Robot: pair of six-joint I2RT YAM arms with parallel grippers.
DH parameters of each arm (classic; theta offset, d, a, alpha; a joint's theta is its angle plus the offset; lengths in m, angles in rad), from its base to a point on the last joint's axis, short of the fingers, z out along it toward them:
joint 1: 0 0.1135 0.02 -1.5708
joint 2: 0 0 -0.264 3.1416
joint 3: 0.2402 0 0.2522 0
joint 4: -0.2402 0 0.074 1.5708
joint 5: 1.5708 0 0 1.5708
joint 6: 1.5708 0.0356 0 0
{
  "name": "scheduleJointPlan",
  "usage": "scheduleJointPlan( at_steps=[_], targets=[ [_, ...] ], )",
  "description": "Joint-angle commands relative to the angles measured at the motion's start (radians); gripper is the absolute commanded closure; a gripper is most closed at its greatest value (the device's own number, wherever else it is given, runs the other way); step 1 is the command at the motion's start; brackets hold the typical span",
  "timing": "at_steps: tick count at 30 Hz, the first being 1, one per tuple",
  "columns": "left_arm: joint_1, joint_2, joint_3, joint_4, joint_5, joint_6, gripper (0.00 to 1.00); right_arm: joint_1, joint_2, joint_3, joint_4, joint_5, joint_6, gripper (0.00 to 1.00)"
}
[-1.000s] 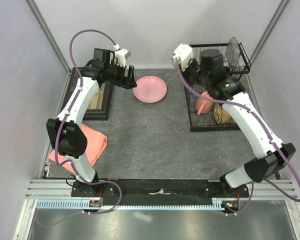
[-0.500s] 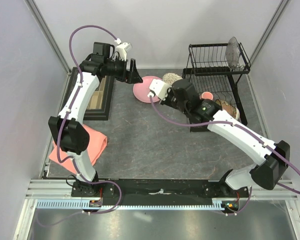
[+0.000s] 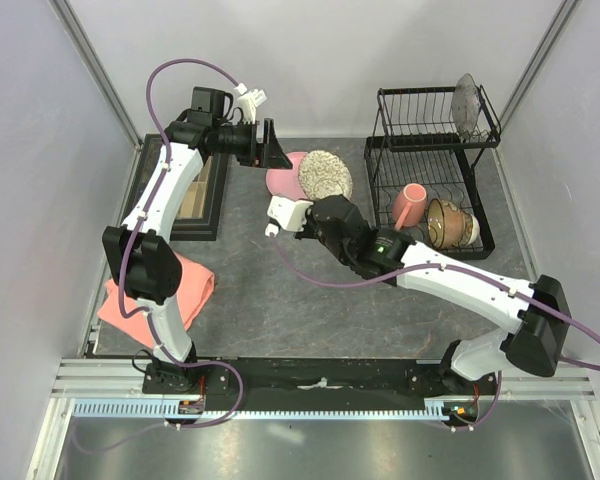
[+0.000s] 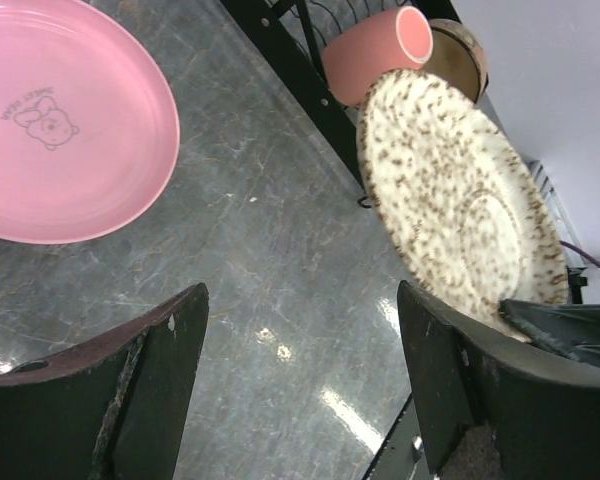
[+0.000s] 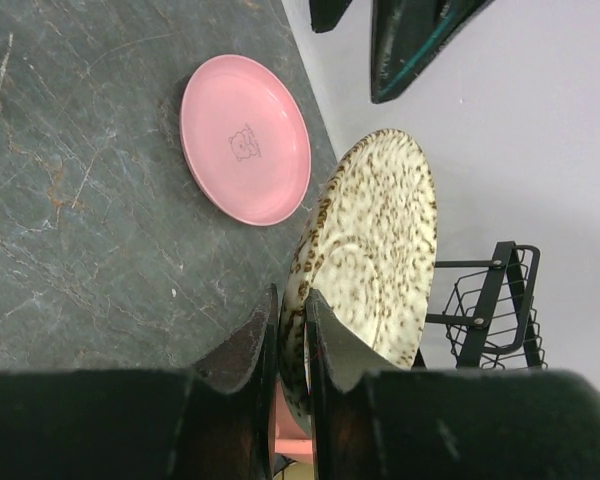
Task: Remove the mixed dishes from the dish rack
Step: Pick up the plate from the dish rack.
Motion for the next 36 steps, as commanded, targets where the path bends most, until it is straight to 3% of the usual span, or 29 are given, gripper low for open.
scheduleJointPlan(
  at_steps=[1,19,24,25,34,36],
  targets=[
    [-0.004,0.004,0.014,0.029,0.059,-0.056,0.18,0.027,0.012,-0.004,0.132,0.098,-0.058,1.0],
    [-0.03,0.073,0.012,0.059,0.091,-0.085,0.21,0.076,0.081,0.009,0.167,0.118,-0.061,1.0],
    [-0.04,0.089,0.011,0.06,0.091,-0.085,0.37,0.079,0.087,0.008,0.181,0.121,-0.061,1.0],
    [-0.042,0.09,0.009,0.062,0.096,-0.084,0.48,0.079,0.089,0.008,0.183,0.124,-0.061,1.0],
    [-0.05,0.1,0.008,0.065,0.116,-0.087,0.98,0.081,0.089,-0.003,0.197,0.138,-0.058,1.0],
    [-0.05,0.098,0.009,0.066,0.117,-0.09,0.98,0.081,0.091,-0.007,0.203,0.144,-0.056,1.0]
  ],
)
